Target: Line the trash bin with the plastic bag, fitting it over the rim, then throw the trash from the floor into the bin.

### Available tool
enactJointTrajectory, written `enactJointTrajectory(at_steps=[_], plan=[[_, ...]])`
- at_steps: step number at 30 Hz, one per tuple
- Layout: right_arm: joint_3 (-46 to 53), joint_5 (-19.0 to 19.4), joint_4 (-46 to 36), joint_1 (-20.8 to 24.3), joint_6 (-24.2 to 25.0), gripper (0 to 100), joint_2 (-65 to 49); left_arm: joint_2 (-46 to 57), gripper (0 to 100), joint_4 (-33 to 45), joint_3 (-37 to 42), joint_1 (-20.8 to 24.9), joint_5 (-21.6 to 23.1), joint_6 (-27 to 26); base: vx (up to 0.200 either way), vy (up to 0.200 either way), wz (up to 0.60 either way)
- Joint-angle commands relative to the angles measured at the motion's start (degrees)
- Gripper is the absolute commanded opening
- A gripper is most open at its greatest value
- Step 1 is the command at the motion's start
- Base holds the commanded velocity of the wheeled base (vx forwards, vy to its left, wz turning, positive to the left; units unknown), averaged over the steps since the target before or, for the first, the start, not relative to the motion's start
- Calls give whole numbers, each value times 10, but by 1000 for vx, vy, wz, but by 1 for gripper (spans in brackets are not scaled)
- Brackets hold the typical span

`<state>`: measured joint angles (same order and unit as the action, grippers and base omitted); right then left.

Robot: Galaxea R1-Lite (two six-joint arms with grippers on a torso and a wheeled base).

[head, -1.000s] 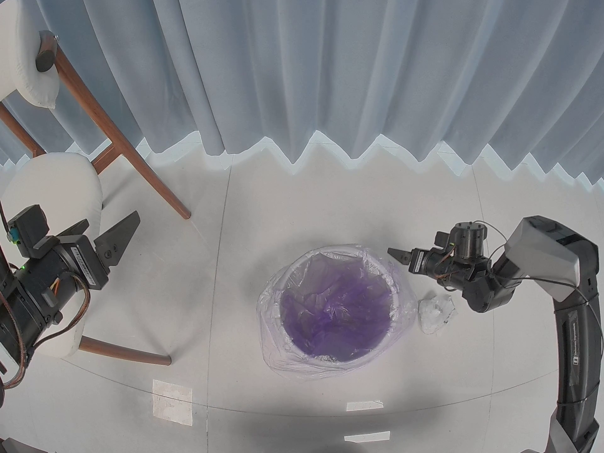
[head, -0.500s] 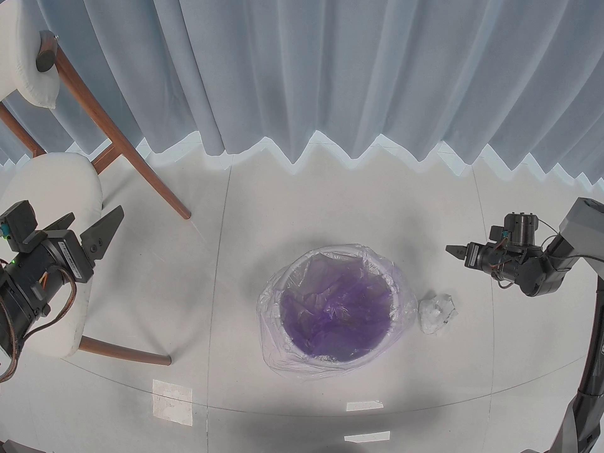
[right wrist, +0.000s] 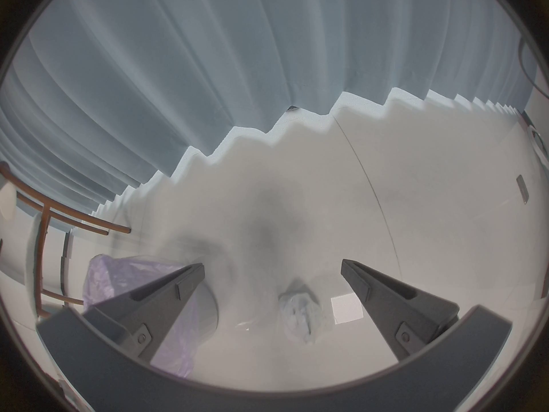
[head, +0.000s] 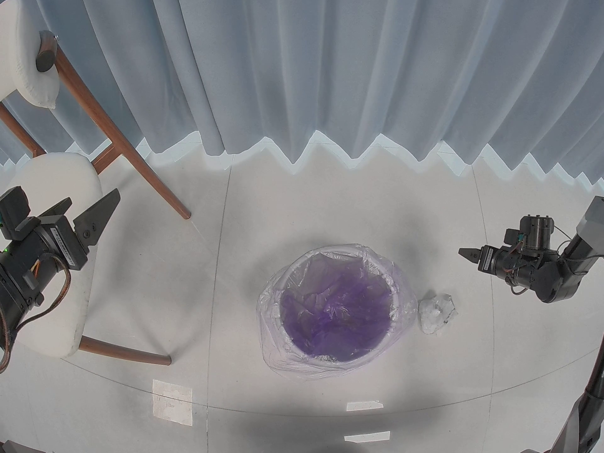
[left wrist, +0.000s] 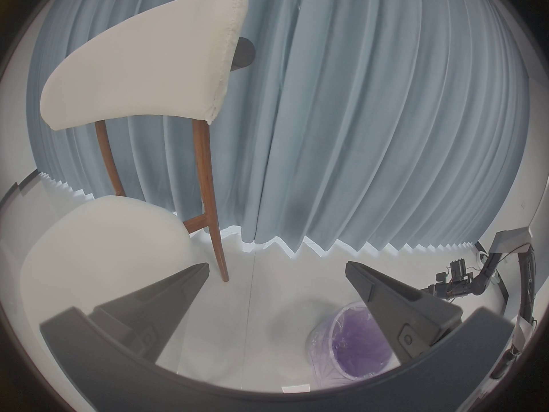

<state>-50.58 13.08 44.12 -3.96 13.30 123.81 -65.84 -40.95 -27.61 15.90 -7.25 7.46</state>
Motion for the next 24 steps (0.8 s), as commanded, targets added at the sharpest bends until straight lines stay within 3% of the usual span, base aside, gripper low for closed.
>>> enactJointTrajectory(at_steps=[1, 6, 10, 11, 13, 17, 24], plan=[[125, 6, 4, 16, 15, 100, -129, -1, 100, 2, 19, 20, 0, 3, 0, 0, 0], [241, 7, 21, 41, 15, 100, -206, -20, 100, 8, 21, 22, 1, 3, 0, 0, 0], [346, 7, 71, 118, 16, 100, -243, -72, 100, 3, 20, 44, 0, 3, 0, 0, 0], [346, 7, 71, 118, 16, 100, -243, -72, 100, 3, 20, 44, 0, 3, 0, 0, 0], [355, 6, 95, 166, 34, 100, -237, -89, 100, 3, 21, 46, 0, 2, 0, 0, 0], [327, -4, 93, 227, 111, 100, -197, -94, 100, 3, 19, 39, -1, 3, 0, 0, 0], [260, -97, 97, 278, 203, 100, -66, -108, 100, 3, 16, 38, 0, 4, 0, 0, 0]])
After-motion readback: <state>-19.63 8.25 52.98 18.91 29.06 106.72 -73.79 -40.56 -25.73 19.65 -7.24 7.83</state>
